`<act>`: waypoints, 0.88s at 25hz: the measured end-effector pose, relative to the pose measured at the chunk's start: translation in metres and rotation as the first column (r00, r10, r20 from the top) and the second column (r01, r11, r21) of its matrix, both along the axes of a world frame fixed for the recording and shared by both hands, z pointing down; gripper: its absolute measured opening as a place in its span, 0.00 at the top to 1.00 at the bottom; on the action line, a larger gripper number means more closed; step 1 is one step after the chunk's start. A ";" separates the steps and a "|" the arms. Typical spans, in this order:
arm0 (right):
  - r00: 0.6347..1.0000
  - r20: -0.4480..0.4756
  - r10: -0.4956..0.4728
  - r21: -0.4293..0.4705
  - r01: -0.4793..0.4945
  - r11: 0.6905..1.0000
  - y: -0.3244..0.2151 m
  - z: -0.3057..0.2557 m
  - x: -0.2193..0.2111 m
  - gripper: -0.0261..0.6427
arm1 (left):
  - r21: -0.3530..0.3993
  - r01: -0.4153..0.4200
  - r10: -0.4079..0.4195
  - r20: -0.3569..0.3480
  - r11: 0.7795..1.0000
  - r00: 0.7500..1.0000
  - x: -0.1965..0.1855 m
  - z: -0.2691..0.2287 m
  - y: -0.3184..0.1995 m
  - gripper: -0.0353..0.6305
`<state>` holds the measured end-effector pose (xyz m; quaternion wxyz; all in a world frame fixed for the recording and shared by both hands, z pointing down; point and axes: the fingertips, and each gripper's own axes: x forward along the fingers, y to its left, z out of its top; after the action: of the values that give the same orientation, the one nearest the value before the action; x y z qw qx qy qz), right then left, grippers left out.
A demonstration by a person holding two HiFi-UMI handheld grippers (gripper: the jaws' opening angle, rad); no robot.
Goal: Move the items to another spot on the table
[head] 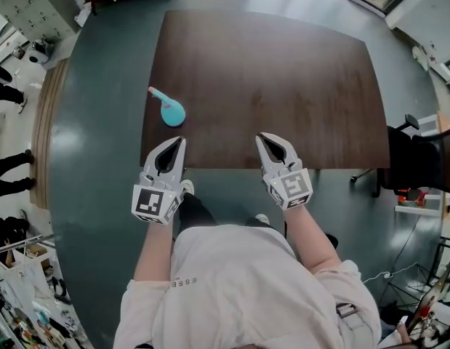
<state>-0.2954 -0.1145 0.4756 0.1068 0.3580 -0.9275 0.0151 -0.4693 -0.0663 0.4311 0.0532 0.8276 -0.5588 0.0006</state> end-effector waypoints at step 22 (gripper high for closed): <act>0.993 -0.067 0.093 -0.042 -0.096 0.995 0.086 0.009 0.304 0.97 | 0.021 -0.011 0.012 -0.059 1.000 0.998 0.280 -0.001 0.082 0.92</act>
<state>0.0089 -0.0281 0.4851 0.1441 0.3991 -0.9050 0.0295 -0.1896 0.0155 0.4297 0.0611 0.8309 -0.5522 -0.0294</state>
